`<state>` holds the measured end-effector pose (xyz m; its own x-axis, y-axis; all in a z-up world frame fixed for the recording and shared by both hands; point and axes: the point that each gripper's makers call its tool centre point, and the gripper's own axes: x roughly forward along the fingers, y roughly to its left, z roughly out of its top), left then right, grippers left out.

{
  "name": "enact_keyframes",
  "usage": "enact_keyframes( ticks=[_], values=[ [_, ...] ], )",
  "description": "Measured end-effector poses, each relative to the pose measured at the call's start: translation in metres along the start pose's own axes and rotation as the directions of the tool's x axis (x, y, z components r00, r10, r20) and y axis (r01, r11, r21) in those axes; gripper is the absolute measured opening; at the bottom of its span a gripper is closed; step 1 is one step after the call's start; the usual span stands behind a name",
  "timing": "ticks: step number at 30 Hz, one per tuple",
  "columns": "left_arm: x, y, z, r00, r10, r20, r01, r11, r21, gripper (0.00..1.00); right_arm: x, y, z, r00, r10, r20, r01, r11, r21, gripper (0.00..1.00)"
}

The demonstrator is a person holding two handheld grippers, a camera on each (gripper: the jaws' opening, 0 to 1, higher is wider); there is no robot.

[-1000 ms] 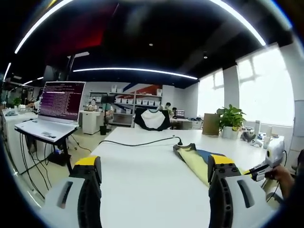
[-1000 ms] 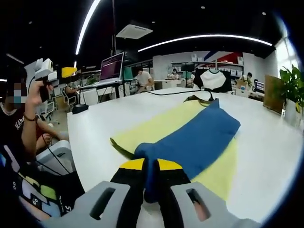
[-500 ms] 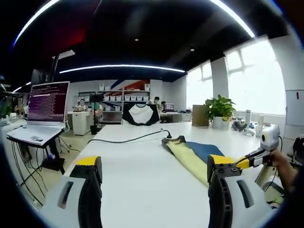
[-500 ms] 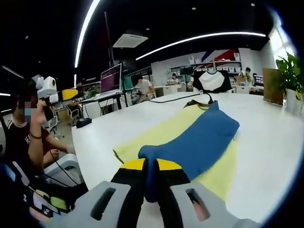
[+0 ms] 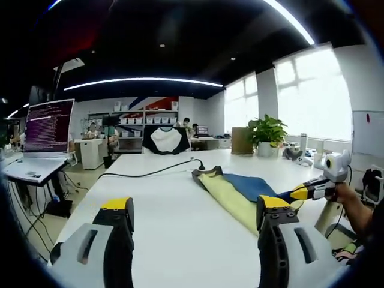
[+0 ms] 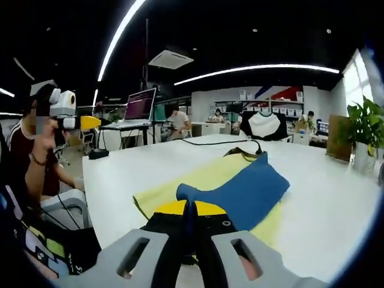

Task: Fold the garment on the visible template until the final outline fits inside the template.

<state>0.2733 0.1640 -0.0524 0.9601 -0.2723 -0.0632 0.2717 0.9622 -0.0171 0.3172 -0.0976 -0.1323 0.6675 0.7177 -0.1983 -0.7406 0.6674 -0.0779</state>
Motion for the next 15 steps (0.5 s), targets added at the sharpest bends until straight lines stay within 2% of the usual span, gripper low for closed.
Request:
enact_keyframes(
  ticks=[3, 8, 10, 12, 15],
  values=[
    [0.003, -0.005, -0.004, 1.0, -0.01, -0.017, 0.01, 1.0, 0.014, 0.89, 0.003, -0.002, 0.0, 1.0, 0.013, -0.005, -0.013, 0.998, 0.059, 0.0],
    [0.002, -0.006, -0.004, 1.0, -0.015, -0.02, 0.015, 1.0, 0.016, 0.89, 0.004, -0.005, 0.001, 1.0, 0.002, -0.01, -0.001, 0.998, 0.064, 0.0],
    [0.003, -0.005, -0.005, 1.0, -0.007, -0.023, 0.007, 1.0, 0.018, 0.89, 0.004, -0.009, 0.006, 1.0, -0.006, 0.0, 0.006, 0.993, 0.12, 0.0],
    [0.003, -0.005, -0.006, 1.0, -0.005, -0.027, 0.005, 1.0, 0.017, 0.9, 0.003, -0.011, 0.008, 1.0, -0.005, 0.004, 0.005, 0.991, 0.137, 0.0],
    [0.006, -0.007, -0.01, 0.999, 0.018, -0.034, -0.018, 1.0, 0.008, 1.0, 0.0, -0.013, 0.013, 1.0, -0.013, 0.003, 0.013, 0.991, 0.136, 0.0]
  ],
)
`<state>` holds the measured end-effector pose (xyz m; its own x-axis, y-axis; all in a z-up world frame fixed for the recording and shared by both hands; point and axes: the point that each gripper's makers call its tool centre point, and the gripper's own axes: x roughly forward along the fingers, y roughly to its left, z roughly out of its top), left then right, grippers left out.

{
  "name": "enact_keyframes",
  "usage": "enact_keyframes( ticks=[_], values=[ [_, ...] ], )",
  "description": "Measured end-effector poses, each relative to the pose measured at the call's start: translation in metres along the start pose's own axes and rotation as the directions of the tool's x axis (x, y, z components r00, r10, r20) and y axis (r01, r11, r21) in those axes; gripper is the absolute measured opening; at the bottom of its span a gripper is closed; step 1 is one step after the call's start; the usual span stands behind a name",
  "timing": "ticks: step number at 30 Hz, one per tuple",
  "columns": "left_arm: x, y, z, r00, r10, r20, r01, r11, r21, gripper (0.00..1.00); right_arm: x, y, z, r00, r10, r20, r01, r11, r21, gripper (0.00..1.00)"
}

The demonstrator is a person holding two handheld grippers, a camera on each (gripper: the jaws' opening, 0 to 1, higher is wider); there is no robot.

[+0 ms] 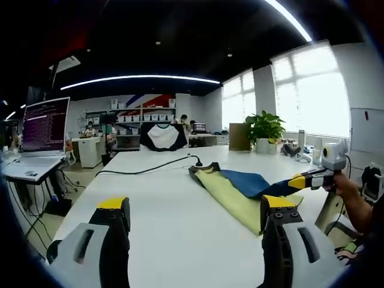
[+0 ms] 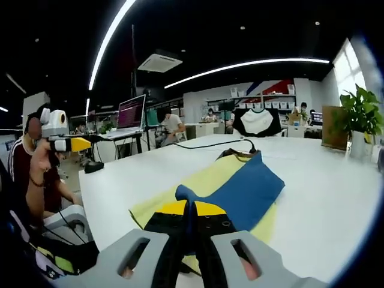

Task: Fold the garment on the visible template until the final outline fits inside the template.

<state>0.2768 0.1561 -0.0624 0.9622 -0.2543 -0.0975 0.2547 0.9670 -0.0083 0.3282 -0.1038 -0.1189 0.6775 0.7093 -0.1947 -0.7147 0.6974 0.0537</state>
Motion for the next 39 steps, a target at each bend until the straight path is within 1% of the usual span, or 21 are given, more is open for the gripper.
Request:
enact_keyframes(
  ticks=[1, 2, 6, 10, 11, 12, 13, 14, 15, 16, 18, 21, 23, 27, 31, 33, 36, 38, 39],
  values=[
    [0.001, -0.001, -0.001, 1.0, 0.005, -0.006, -0.004, 1.0, 0.019, 0.99, -0.001, -0.001, 0.002, 1.0, -0.003, 0.0, 0.003, 1.0, -0.005, 0.0],
    [0.001, -0.002, -0.001, 1.0, 0.0, -0.002, 0.0, 1.0, 0.022, 1.0, -0.001, -0.002, 0.003, 1.0, -0.003, -0.001, 0.003, 1.0, -0.007, 0.0],
    [0.005, -0.014, -0.005, 0.999, -0.044, -0.017, 0.044, 0.999, 0.004, 0.99, -0.002, -0.004, 0.006, 1.0, -0.009, -0.004, 0.009, 1.0, -0.015, 0.0],
    [0.008, -0.023, -0.008, 0.997, -0.067, -0.031, 0.068, 0.998, 0.016, 0.97, -0.003, -0.007, 0.008, 1.0, -0.017, -0.004, 0.017, 1.0, -0.018, 0.0],
    [0.008, -0.024, -0.008, 0.997, -0.075, -0.029, 0.075, 0.997, 0.021, 0.96, -0.004, -0.009, 0.009, 1.0, -0.019, -0.004, 0.019, 1.0, -0.018, 0.0],
    [0.007, -0.025, -0.005, 0.997, -0.08, -0.007, 0.08, 0.996, 0.031, 0.94, -0.004, -0.009, 0.009, 1.0, -0.02, -0.005, 0.02, 1.0, -0.021, 0.0],
    [0.007, -0.025, -0.004, 0.997, -0.08, 0.0, 0.08, 0.996, 0.034, 0.9, -0.004, -0.01, 0.01, 1.0, -0.02, -0.004, 0.02, 0.999, -0.027, 0.0],
    [0.006, -0.025, 0.0, 0.997, -0.076, 0.015, 0.075, 0.996, 0.043, 0.89, -0.004, -0.011, 0.01, 1.0, -0.022, -0.006, 0.022, 0.999, -0.031, 0.0],
    [0.006, -0.026, 0.0, 0.997, -0.075, 0.017, 0.074, 0.996, 0.05, 0.89, -0.004, -0.012, 0.01, 1.0, -0.024, -0.006, 0.024, 0.999, -0.033, 0.0],
    [0.006, -0.027, 0.001, 0.997, -0.075, 0.017, 0.074, 0.996, 0.058, 0.9, -0.004, -0.012, 0.011, 1.0, -0.025, -0.005, 0.025, 0.999, -0.036, 0.0],
    [0.007, -0.033, 0.001, 0.995, -0.094, 0.019, 0.093, 0.994, 0.063, 0.89, -0.005, -0.014, 0.013, 1.0, -0.025, -0.004, 0.025, 0.999, -0.037, 0.0],
    [0.011, -0.045, -0.005, 0.991, -0.136, 0.005, 0.135, 0.989, 0.057, 0.88, -0.006, -0.015, 0.015, 1.0, -0.028, -0.003, 0.028, 0.999, -0.047, 0.0],
    [0.014, -0.049, -0.009, 0.99, -0.141, -0.005, 0.141, 0.988, 0.062, 0.87, -0.006, -0.016, 0.016, 1.0, -0.03, -0.004, 0.03, 0.998, -0.053, 0.0],
    [0.022, -0.065, -0.021, 0.981, -0.187, -0.044, 0.19, 0.979, 0.079, 0.85, -0.006, -0.018, 0.018, 0.999, -0.032, -0.009, 0.032, 0.998, -0.063, 0.0],
    [0.027, -0.077, -0.028, 0.975, -0.213, -0.066, 0.219, 0.971, 0.095, 0.81, -0.008, -0.021, 0.022, 0.999, -0.037, -0.007, 0.036, 0.997, -0.069, 0.0],
    [0.029, -0.083, -0.03, 0.972, -0.226, -0.068, 0.232, 0.968, 0.097, 0.8, -0.008, -0.022, 0.023, 0.999, -0.037, -0.006, 0.037, 0.997, -0.071, 0.0],
    [0.031, -0.094, -0.028, 0.963, -0.265, -0.052, 0.267, 0.963, 0.039, 0.8, -0.008, -0.023, 0.023, 0.999, -0.036, -0.01, 0.035, 0.996, -0.079, 0.0],
    [0.032, -0.099, -0.029, 0.961, -0.27, -0.053, 0.273, 0.961, 0.044, 0.79, -0.008, -0.024, 0.022, 0.999, -0.037, -0.014, 0.035, 0.996, -0.082, 0.0],
    [0.032, -0.104, -0.029, 0.958, -0.282, -0.056, 0.284, 0.957, 0.049, 0.79, -0.008, -0.024, 0.022, 0.999, -0.037, -0.016, 0.036, 0.996, -0.083, 0.0]
  ],
)
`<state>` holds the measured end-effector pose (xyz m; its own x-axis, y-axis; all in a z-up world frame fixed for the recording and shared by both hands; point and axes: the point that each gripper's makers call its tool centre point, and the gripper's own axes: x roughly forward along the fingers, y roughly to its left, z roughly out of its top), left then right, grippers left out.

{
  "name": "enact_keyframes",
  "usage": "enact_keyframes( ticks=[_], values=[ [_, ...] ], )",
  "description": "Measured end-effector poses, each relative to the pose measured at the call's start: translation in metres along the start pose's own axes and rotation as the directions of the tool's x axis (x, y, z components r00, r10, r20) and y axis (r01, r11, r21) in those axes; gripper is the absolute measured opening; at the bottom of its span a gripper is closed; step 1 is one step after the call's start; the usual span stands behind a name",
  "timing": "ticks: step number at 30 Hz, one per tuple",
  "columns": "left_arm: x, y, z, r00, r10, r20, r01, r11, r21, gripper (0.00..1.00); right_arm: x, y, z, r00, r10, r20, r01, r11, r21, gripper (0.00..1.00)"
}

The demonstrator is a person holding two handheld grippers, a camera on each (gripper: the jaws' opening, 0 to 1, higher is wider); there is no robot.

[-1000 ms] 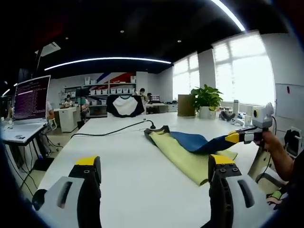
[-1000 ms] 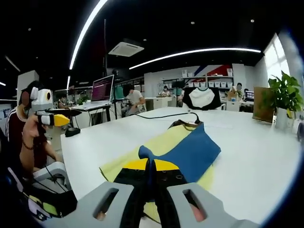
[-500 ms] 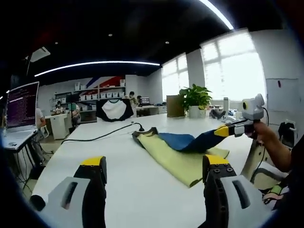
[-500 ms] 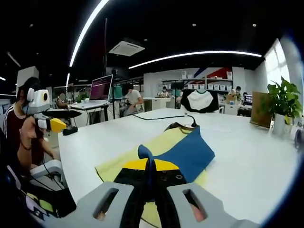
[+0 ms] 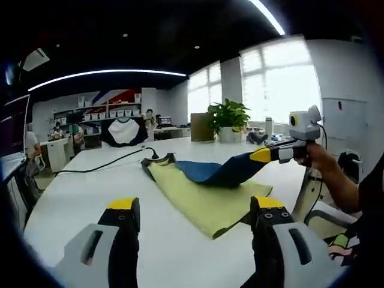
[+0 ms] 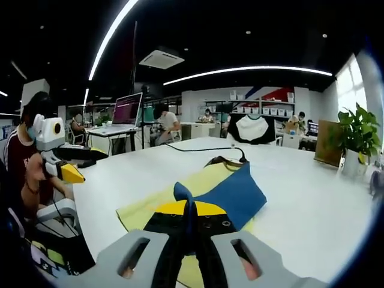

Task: Fold the garment on the visible template until the final outline fits inside the template.

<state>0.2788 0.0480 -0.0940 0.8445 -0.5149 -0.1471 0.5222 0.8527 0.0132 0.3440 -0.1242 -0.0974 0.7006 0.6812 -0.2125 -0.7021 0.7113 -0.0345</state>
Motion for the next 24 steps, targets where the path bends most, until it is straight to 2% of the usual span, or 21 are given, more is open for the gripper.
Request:
enact_keyframes(
  ticks=[4, 6, 11, 19, 22, 23, 24],
  values=[
    [0.004, -0.01, -0.004, 0.999, -0.03, -0.018, 0.03, 0.999, -0.009, 0.74, -0.001, -0.003, 0.001, 1.0, -0.003, 0.003, 0.003, 1.0, 0.005, 0.0],
    [0.009, -0.011, -0.016, 0.998, -0.033, -0.06, 0.034, 0.999, 0.028, 0.67, -0.001, -0.005, 0.001, 1.0, -0.006, 0.005, 0.006, 1.0, 0.008, 0.0],
    [0.025, -0.019, -0.04, 0.988, -0.088, -0.13, 0.091, 0.996, 0.019, 0.56, -0.001, -0.008, -0.002, 1.0, -0.008, -0.001, 0.008, 1.0, 0.009, 0.0],
    [0.038, -0.025, -0.057, 0.98, -0.112, -0.167, 0.115, 0.993, 0.006, 0.46, -0.003, -0.014, -0.001, 1.0, -0.017, 0.001, 0.017, 1.0, 0.012, 0.0],
    [0.04, -0.023, -0.066, 0.973, -0.112, -0.2, 0.113, 0.994, -0.007, 0.45, -0.003, -0.018, -0.004, 1.0, -0.025, -0.002, 0.026, 1.0, 0.018, 0.0],
    [0.04, -0.022, -0.073, 0.966, -0.115, -0.231, 0.118, 0.993, -0.001, 0.42, -0.004, -0.019, -0.005, 1.0, -0.028, -0.001, 0.028, 0.999, 0.02, 0.0],
    [0.04, -0.021, -0.078, 0.961, -0.113, -0.252, 0.115, 0.993, -0.006, 0.35, -0.005, -0.02, -0.005, 1.0, -0.031, 0.002, 0.031, 0.999, 0.024, 0.0]
  ],
)
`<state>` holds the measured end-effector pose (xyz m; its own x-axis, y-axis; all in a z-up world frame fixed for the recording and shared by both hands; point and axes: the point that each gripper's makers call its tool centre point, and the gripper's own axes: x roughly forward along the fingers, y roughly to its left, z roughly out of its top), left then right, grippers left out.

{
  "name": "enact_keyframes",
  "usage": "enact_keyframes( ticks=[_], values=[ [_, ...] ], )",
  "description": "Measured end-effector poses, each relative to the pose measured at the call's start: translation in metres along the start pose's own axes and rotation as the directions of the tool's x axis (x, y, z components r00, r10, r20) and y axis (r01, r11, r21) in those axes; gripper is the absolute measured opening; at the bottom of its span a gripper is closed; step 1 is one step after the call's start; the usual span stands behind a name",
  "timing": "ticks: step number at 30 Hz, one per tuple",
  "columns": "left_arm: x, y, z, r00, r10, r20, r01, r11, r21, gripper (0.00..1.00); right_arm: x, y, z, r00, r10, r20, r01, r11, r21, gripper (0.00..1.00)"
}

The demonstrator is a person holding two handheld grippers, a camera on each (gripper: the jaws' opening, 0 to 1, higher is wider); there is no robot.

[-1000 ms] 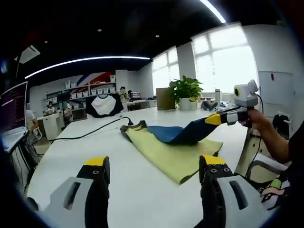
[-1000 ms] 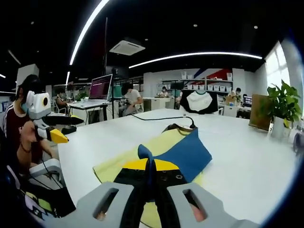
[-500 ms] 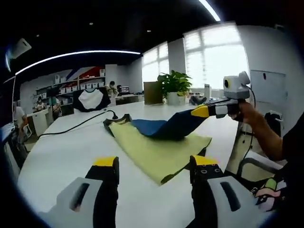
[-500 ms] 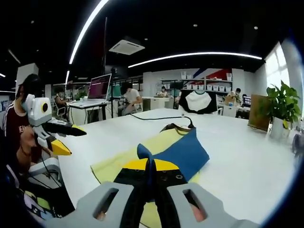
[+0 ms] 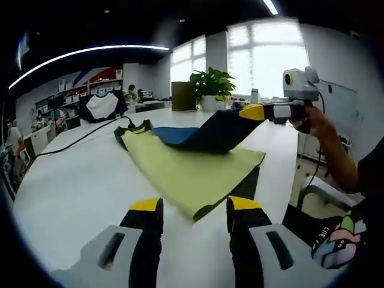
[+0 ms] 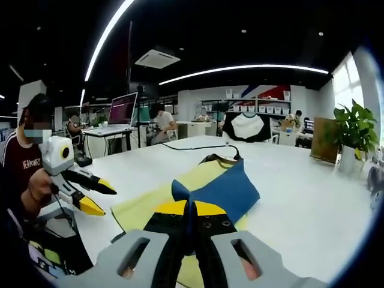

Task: Fold the garment on the visible template until the final outline fits inside the template.

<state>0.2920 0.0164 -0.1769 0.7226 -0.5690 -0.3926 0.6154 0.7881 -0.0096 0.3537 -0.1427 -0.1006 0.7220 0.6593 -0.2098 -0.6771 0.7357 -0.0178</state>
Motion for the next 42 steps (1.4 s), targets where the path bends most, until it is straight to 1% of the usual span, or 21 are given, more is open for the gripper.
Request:
enact_keyframes(
  ticks=[1, 2, 4, 8, 11, 14, 16, 17, 19, 20, 21, 25, 27, 33, 36, 38, 39, 40, 42],
  values=[
    [0.001, 0.001, 0.001, 1.0, -0.004, 0.014, 0.005, 1.0, -0.031, 0.3, -0.001, -0.001, 0.0, 1.0, 0.0, 0.0, 0.0, 1.0, 0.001, 0.0],
    [0.003, -0.001, 0.002, 0.999, -0.022, 0.03, 0.023, 0.999, -0.044, 0.27, -0.001, -0.001, -0.001, 1.0, 0.0, 0.0, 0.0, 1.0, 0.003, 0.0],
    [0.005, -0.003, 0.0, 0.999, -0.039, 0.02, 0.04, 0.998, -0.054, 0.27, -0.001, -0.002, -0.004, 1.0, 0.0, -0.003, 0.0, 1.0, 0.009, 0.0],
    [0.011, 0.0, -0.004, 1.0, -0.022, 0.002, 0.022, 0.998, -0.053, 0.28, -0.002, -0.003, -0.008, 1.0, -0.003, -0.01, 0.003, 1.0, 0.019, 0.0],
    [0.014, -0.001, -0.008, 1.0, -0.03, -0.005, 0.03, 0.997, -0.073, 0.24, -0.004, -0.002, -0.008, 1.0, -0.001, -0.011, 0.001, 1.0, 0.02, 0.0],
    [0.015, -0.001, -0.007, 1.0, -0.026, 0.002, 0.026, 0.998, -0.059, 0.21, -0.006, -0.004, -0.007, 1.0, -0.007, -0.013, 0.007, 1.0, 0.01, 0.0],
    [0.015, -0.001, -0.004, 0.999, -0.029, 0.021, 0.03, 0.998, -0.055, 0.18, -0.006, -0.004, -0.007, 1.0, -0.012, -0.012, 0.013, 1.0, 0.012, 0.0],
    [0.014, -0.001, -0.002, 0.999, -0.034, 0.043, 0.036, 0.998, -0.057, 0.13, -0.006, -0.004, -0.007, 1.0, -0.013, -0.01, 0.013, 1.0, 0.012, 0.0],
    [0.013, 0.003, 0.002, 0.998, -0.021, 0.058, 0.025, 0.998, -0.058, 0.06, -0.006, -0.003, -0.006, 1.0, -0.011, -0.006, 0.011, 1.0, 0.012, 0.0],
    [0.012, 0.003, 0.003, 0.998, -0.026, 0.061, 0.03, 0.998, -0.056, 0.02, -0.005, -0.003, -0.007, 1.0, -0.01, -0.007, 0.01, 1.0, 0.012, 0.0],
    [0.011, 0.004, 0.006, 0.997, -0.03, 0.076, 0.035, 0.998, -0.056, 0.02, -0.004, -0.003, -0.007, 1.0, -0.01, -0.01, 0.01, 1.0, 0.011, 0.0],
    [0.011, 0.004, 0.011, 0.995, -0.028, 0.093, 0.033, 0.999, -0.044, 0.02, -0.003, -0.002, -0.006, 1.0, -0.012, -0.015, 0.012, 1.0, 0.0, 0.0],
    [0.01, 0.004, 0.02, 0.993, -0.028, 0.115, 0.032, 0.999, -0.031, 0.02, -0.003, -0.003, -0.003, 1.0, -0.015, -0.012, 0.015, 1.0, -0.006, 0.0],
    [0.011, 0.003, 0.044, 0.989, -0.028, 0.147, 0.025, 1.0, 0.018, 0.02, -0.003, -0.007, 0.009, 1.0, -0.022, 0.002, 0.022, 0.999, -0.027, 0.0],
    [0.015, 0.0, 0.056, 0.986, -0.033, 0.161, 0.029, 0.999, 0.03, 0.02, -0.003, -0.008, 0.011, 1.0, -0.027, 0.005, 0.027, 0.999, -0.031, 0.0],
    [0.016, -0.002, 0.062, 0.985, -0.037, 0.167, 0.03, 0.999, 0.042, 0.02, -0.004, -0.011, 0.012, 0.999, -0.037, -0.001, 0.037, 0.998, -0.054, 0.0],
    [0.018, -0.002, 0.066, 0.984, -0.036, 0.172, 0.027, 0.998, 0.053, 0.02, -0.003, -0.011, 0.013, 0.999, -0.04, -0.005, 0.04, 0.998, -0.055, 0.0],
    [0.018, -0.002, 0.07, 0.983, -0.033, 0.179, 0.022, 0.998, 0.061, 0.02, -0.004, -0.012, 0.011, 0.999, -0.041, -0.024, 0.04, 0.998, -0.038, 0.0],
    [0.02, -0.001, 0.075, 0.982, -0.032, 0.187, 0.021, 0.998, 0.064, 0.02, -0.004, -0.014, 0.012, 0.999, -0.043, -0.019, 0.042, 0.999, -0.027, 0.0]
  ],
)
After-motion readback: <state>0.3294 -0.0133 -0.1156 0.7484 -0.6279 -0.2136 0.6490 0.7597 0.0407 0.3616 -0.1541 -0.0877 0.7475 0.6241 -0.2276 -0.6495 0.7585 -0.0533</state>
